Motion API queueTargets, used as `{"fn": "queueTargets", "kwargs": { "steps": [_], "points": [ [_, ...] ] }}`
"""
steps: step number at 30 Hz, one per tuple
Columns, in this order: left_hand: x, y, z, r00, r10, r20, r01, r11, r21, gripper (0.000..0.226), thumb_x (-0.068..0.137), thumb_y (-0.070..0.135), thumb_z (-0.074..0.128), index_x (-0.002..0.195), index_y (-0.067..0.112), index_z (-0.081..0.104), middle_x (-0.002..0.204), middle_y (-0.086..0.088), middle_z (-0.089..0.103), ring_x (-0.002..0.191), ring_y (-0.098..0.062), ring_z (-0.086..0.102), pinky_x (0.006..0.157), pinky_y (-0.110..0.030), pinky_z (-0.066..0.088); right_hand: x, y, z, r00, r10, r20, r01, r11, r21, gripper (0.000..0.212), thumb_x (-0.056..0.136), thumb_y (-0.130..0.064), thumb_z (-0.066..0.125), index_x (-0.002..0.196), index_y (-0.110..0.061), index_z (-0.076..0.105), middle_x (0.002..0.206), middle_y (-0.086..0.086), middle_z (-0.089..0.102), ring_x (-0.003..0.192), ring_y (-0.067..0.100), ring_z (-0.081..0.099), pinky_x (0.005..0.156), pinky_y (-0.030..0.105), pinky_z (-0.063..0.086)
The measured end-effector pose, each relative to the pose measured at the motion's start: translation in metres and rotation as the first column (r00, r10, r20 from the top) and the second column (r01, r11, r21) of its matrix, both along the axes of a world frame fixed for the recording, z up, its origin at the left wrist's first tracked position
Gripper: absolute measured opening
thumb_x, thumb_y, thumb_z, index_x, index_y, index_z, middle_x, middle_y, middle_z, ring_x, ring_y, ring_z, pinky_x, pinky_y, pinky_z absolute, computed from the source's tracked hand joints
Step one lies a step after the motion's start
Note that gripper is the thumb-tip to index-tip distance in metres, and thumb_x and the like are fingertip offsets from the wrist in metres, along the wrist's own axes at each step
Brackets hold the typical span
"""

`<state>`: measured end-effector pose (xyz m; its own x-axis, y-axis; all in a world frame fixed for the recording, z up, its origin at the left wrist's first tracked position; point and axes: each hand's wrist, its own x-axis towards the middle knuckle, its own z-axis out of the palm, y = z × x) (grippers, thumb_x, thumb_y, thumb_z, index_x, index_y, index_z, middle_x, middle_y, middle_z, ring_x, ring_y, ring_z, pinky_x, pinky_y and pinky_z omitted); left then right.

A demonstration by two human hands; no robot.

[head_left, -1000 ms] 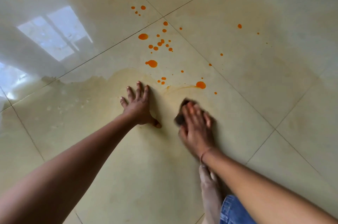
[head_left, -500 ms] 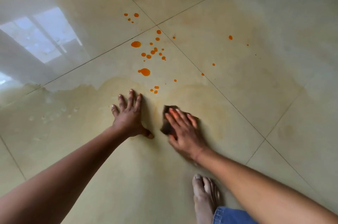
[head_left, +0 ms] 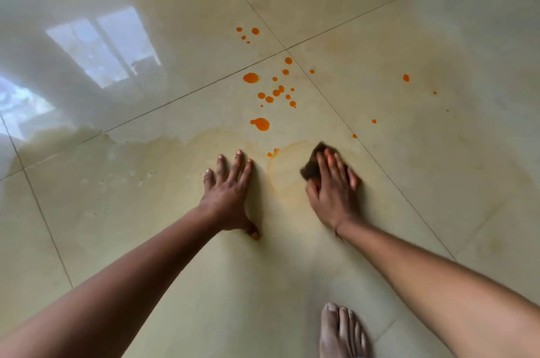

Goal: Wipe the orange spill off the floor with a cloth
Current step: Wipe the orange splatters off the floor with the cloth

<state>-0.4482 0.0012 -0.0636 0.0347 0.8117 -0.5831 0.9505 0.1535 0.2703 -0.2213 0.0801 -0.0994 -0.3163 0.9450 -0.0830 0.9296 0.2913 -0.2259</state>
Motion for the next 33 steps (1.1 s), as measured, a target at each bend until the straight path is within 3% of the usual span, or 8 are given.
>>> {"fn": "queueTargets", "kwargs": {
  "steps": [2, 7, 13, 17, 19, 24, 29, 33],
  "points": [
    [-0.002, 0.001, -0.004, 1.000, -0.009, -0.007, 0.009, 1.000, 0.010, 0.156, 0.044, 0.069, 0.081, 0.149, 0.018, -0.022, 0.153, -0.006, -0.036, 0.138, -0.040, -0.031, 0.114, -0.060, -0.005, -0.057, 0.019, 0.003, 0.999, -0.030, -0.013, 0.029, 1.000, -0.008, 0.072, 0.079, -0.045, 0.031, 0.144, -0.016, 0.039, 0.153, 0.008, 0.035, 0.143, 0.024, 0.028, 0.112, 0.045, 0.019],
    [-0.010, 0.000, -0.006, 0.999, -0.027, 0.025, 0.026, 1.000, 0.011, 0.158, 0.046, 0.066, 0.082, 0.146, 0.014, -0.028, 0.152, -0.004, -0.037, 0.137, -0.035, -0.035, 0.115, -0.054, -0.009, -0.024, -0.013, 0.007, 0.737, 0.670, 0.094, -0.665, 0.743, -0.081, 0.077, 0.075, -0.045, 0.042, 0.148, -0.020, 0.032, 0.154, 0.005, 0.033, 0.142, 0.021, 0.029, 0.111, 0.045, 0.022],
    [-0.015, 0.001, -0.006, 0.998, -0.070, 0.011, 0.070, 0.998, -0.011, 0.157, 0.049, 0.066, 0.081, 0.144, 0.012, -0.032, 0.149, -0.004, -0.041, 0.133, -0.032, -0.039, 0.114, -0.049, -0.014, -0.060, 0.090, 0.014, 0.886, 0.434, 0.163, -0.420, 0.900, -0.113, 0.073, 0.088, -0.046, 0.035, 0.153, -0.021, 0.015, 0.161, 0.003, 0.011, 0.148, 0.018, 0.005, 0.119, 0.046, 0.008],
    [-0.023, 0.000, -0.004, 0.996, -0.081, -0.032, 0.082, 0.996, 0.019, 0.153, 0.050, 0.068, 0.079, 0.146, 0.013, -0.028, 0.153, -0.003, -0.034, 0.139, -0.029, -0.032, 0.115, -0.043, -0.012, -0.075, 0.076, 0.013, 0.390, 0.901, 0.193, -0.889, 0.422, -0.176, 0.076, 0.085, -0.047, 0.035, 0.152, -0.017, 0.018, 0.160, 0.008, 0.016, 0.147, 0.023, 0.014, 0.116, 0.045, 0.013],
    [-0.025, 0.000, -0.002, 0.997, -0.062, -0.053, 0.063, 0.998, 0.029, 0.155, 0.048, 0.071, 0.078, 0.147, 0.013, -0.026, 0.154, -0.003, -0.032, 0.142, -0.026, -0.028, 0.116, -0.044, -0.009, -0.063, 0.093, 0.013, 0.304, 0.934, 0.188, -0.924, 0.337, -0.179, 0.076, 0.084, -0.049, 0.031, 0.152, -0.017, 0.020, 0.159, 0.008, 0.019, 0.147, 0.023, 0.016, 0.115, 0.045, 0.015],
    [-0.022, -0.004, 0.002, 0.990, 0.085, -0.116, -0.081, 0.996, 0.038, 0.159, 0.044, 0.070, 0.080, 0.146, 0.012, -0.027, 0.152, -0.005, -0.035, 0.142, -0.027, -0.026, 0.116, -0.055, -0.009, -0.098, 0.096, 0.010, 0.799, 0.590, 0.114, -0.580, 0.807, -0.112, 0.076, 0.083, -0.047, 0.029, 0.152, -0.019, 0.018, 0.160, 0.003, 0.015, 0.148, 0.019, 0.010, 0.118, 0.046, 0.009],
    [-0.016, -0.016, 0.008, 0.961, 0.260, -0.096, -0.263, 0.965, -0.023, 0.157, 0.046, 0.066, 0.082, 0.145, 0.012, -0.028, 0.146, 0.001, -0.042, 0.143, -0.029, -0.024, 0.117, -0.056, 0.000, -0.074, 0.076, 0.006, 0.420, 0.906, 0.055, -0.899, 0.424, -0.115, 0.078, 0.076, -0.046, 0.041, 0.147, -0.016, 0.034, 0.154, 0.008, 0.033, 0.141, 0.025, 0.029, 0.111, 0.047, 0.022],
    [-0.023, -0.012, 0.012, 0.968, 0.226, -0.104, -0.233, 0.971, -0.055, 0.153, 0.051, 0.062, 0.082, 0.145, 0.014, -0.029, 0.147, -0.001, -0.041, 0.144, -0.028, -0.023, 0.118, -0.051, 0.002, -0.140, 0.105, 0.013, 0.877, 0.479, -0.017, -0.477, 0.868, -0.137, 0.073, 0.081, -0.043, 0.038, 0.148, -0.016, 0.032, 0.156, 0.007, 0.029, 0.144, 0.025, 0.025, 0.116, 0.044, 0.011]
  ]
}}
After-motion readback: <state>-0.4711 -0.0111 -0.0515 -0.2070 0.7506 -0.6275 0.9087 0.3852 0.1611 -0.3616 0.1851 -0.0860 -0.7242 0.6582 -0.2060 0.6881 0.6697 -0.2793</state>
